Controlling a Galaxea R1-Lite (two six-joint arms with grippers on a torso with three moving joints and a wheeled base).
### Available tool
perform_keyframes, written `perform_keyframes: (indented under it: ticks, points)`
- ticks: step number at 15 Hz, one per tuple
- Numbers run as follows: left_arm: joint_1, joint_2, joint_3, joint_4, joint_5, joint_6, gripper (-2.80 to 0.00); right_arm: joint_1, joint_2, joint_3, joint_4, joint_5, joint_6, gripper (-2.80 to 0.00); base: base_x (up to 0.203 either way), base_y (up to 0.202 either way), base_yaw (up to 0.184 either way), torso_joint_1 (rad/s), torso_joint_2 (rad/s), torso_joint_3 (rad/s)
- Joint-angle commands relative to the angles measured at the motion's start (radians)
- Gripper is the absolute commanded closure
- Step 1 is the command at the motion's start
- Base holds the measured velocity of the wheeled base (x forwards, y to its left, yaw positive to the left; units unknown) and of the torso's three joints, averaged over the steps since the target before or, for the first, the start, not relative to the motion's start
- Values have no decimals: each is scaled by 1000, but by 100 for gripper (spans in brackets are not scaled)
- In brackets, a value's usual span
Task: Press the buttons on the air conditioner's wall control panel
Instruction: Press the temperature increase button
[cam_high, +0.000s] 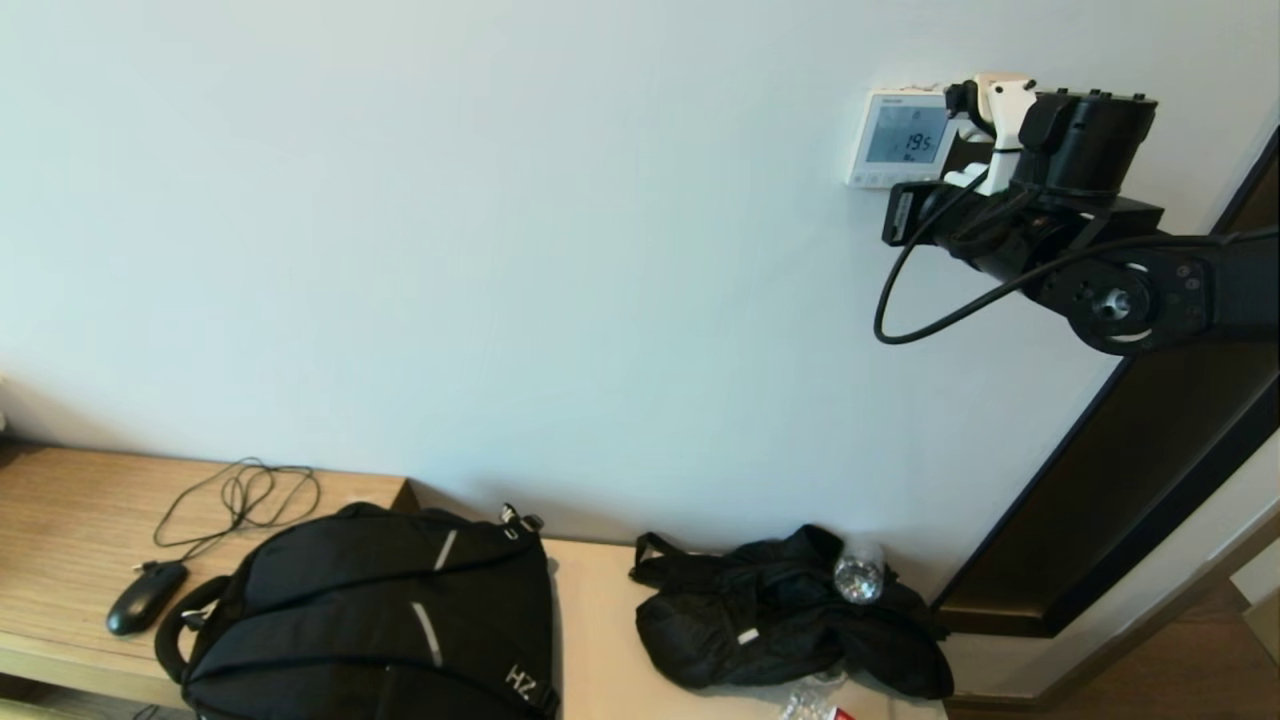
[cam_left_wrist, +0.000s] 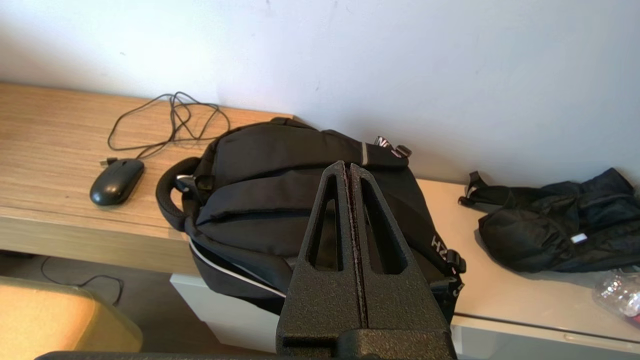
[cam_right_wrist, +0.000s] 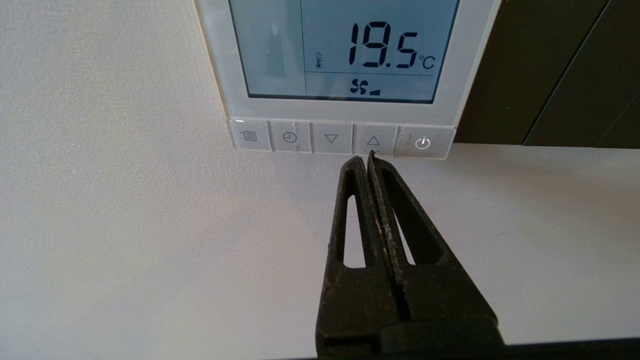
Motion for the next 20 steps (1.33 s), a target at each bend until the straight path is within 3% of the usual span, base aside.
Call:
perform_keyframes:
  ticks: [1, 20]
  points:
    - [0, 0, 0, 1, 0, -1, 0, -1, 10, -10, -5, -2, -1, 0, 0, 0, 0, 0, 0, 0]
    - [0, 0, 0, 1, 0, -1, 0, -12, 28, -32, -3, -4, 7, 0, 0, 0, 0, 0, 0, 0]
